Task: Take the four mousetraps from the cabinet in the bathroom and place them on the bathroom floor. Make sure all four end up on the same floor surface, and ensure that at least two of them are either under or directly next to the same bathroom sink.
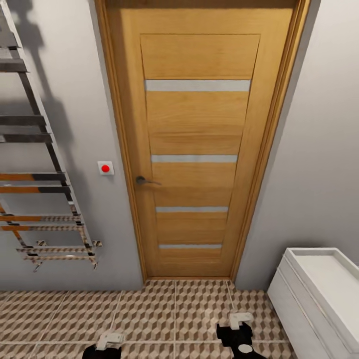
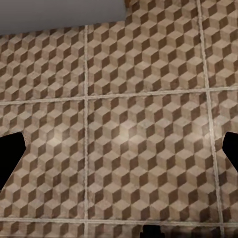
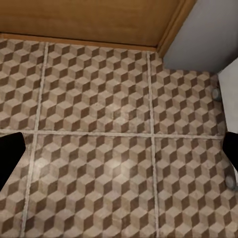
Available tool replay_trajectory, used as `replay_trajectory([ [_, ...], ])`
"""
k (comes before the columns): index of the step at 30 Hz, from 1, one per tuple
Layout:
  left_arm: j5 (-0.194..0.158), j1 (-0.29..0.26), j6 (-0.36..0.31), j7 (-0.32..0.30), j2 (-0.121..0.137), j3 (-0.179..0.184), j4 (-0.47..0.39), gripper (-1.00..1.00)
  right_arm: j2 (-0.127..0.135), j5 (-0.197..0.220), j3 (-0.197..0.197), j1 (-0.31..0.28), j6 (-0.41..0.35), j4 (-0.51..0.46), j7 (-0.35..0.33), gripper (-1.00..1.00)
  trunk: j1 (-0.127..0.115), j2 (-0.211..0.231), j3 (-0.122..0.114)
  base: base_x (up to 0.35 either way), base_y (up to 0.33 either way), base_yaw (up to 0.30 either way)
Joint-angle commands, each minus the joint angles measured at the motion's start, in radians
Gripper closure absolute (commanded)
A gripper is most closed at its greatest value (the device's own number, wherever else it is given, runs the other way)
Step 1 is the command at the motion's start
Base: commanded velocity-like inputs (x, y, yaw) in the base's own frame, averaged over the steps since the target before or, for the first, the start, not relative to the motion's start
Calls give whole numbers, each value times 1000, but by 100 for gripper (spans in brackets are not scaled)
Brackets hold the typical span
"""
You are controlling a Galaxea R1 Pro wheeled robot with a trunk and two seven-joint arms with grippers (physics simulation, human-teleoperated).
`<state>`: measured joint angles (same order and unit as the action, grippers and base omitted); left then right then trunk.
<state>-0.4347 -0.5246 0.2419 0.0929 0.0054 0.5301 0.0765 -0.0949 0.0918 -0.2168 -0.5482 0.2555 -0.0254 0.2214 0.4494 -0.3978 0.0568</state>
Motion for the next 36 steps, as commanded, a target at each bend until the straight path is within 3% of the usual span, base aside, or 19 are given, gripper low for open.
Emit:
replay_trajectory([
  [1, -7, -2, 5, 0, -1, 8, 3, -100, 0, 9, -9, -1, 4, 1, 3, -100, 1, -2, 2, 0, 0, 255],
  [36, -7, -2, 5, -1, -1, 8, 3, -100, 0, 9, -9, -1, 4, 1, 3, -100, 1, -2, 2, 0, 0, 255],
])
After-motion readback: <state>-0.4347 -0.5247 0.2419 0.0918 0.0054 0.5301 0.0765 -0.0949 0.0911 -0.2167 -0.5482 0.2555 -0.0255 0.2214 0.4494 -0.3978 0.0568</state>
